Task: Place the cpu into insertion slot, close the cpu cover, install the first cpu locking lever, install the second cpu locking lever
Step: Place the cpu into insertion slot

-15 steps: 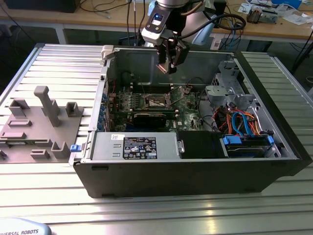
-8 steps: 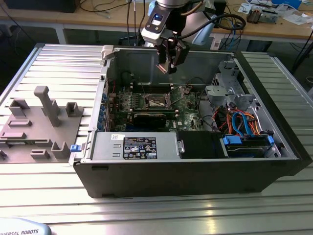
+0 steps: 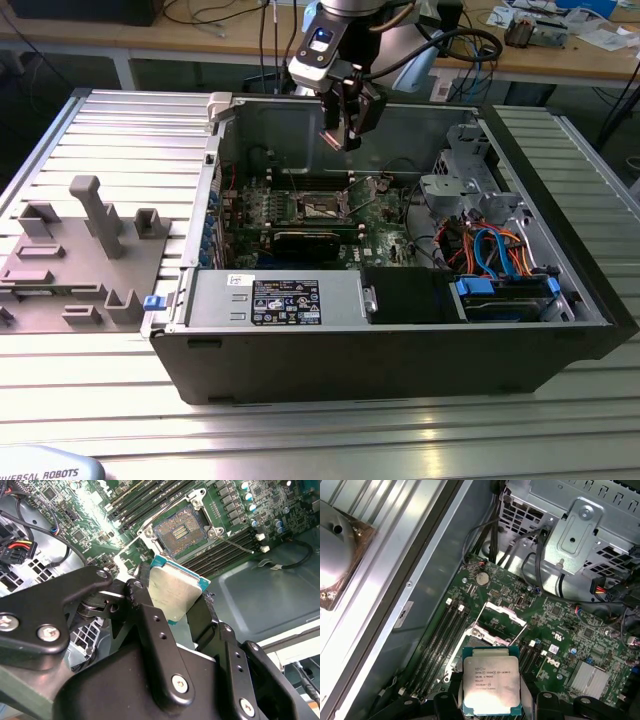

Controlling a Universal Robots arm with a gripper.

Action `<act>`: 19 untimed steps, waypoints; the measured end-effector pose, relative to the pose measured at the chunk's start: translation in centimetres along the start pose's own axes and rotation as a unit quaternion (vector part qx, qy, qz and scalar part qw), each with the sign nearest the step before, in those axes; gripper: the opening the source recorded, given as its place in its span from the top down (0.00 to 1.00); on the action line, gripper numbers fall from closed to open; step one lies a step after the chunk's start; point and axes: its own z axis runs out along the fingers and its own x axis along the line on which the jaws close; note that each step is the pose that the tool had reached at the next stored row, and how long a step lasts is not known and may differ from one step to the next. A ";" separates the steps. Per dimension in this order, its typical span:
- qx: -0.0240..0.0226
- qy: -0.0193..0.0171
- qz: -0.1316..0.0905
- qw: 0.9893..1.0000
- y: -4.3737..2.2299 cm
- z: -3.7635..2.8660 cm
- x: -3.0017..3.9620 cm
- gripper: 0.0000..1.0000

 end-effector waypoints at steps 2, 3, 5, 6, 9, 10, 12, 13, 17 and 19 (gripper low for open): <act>0.000 0.000 0.001 1.000 0.00 0.00 0.00 0.46; 0.000 0.000 0.001 1.000 0.00 0.01 0.00 0.46; 0.000 0.000 0.002 1.000 0.00 0.01 0.00 0.46; 0.000 0.000 0.002 1.000 0.00 0.01 0.00 0.46; 0.000 0.000 0.003 1.000 0.00 0.02 0.00 0.46; 0.000 0.000 0.003 1.000 0.00 0.02 0.00 0.46; 0.000 0.000 0.004 1.000 0.00 0.02 0.00 0.46; 0.000 0.000 0.005 1.000 0.00 0.03 0.00 0.46; 0.000 0.000 0.006 1.000 0.00 0.04 0.00 0.46; 0.000 0.000 0.007 1.000 0.00 0.04 0.00 0.46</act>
